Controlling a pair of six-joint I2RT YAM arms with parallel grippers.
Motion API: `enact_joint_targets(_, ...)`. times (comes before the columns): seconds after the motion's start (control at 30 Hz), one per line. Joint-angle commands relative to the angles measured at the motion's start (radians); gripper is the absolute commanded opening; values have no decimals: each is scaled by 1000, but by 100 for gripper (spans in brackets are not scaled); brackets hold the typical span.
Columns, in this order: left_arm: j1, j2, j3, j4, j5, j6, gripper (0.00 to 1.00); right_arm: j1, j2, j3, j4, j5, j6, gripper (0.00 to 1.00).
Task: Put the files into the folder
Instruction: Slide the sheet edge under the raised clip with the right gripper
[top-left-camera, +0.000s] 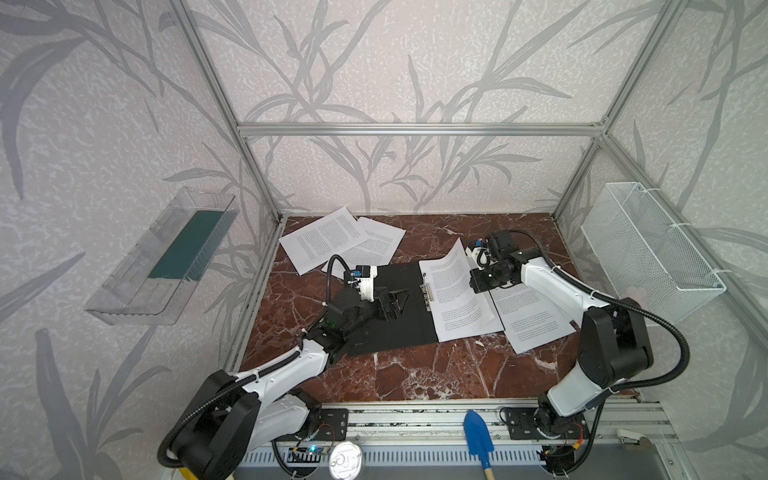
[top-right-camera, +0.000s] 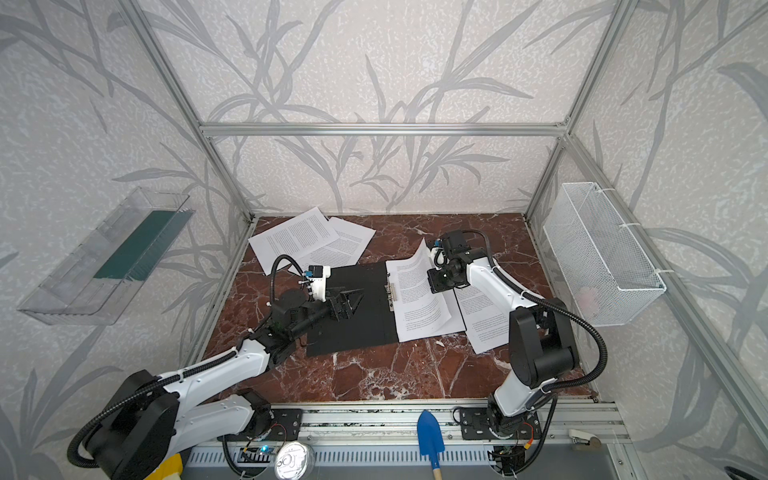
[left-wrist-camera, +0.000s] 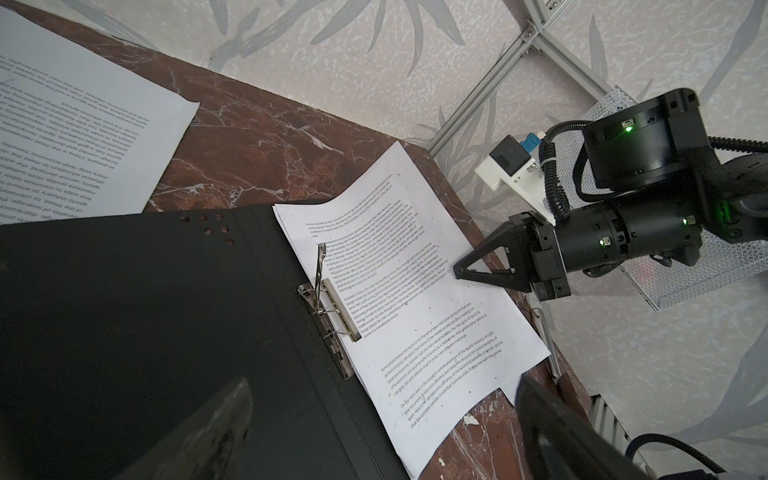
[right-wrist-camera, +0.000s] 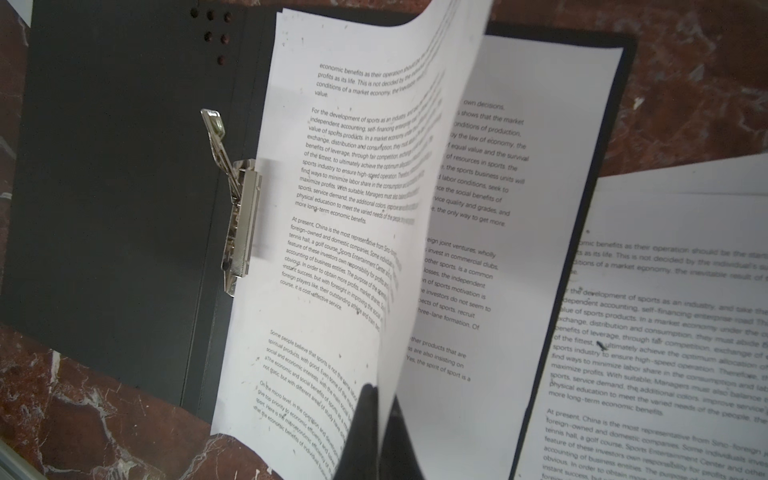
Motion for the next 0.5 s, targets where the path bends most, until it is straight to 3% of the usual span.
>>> enact_joint_targets(0.0, -1, 5, 10, 32, -10, 0, 99, -4, 5, -10, 8, -14, -13, 0)
enact_joint_targets(0.47, -1, 0, 9, 24, -16, -3, 99, -4, 19, -3, -3, -29, -6, 2)
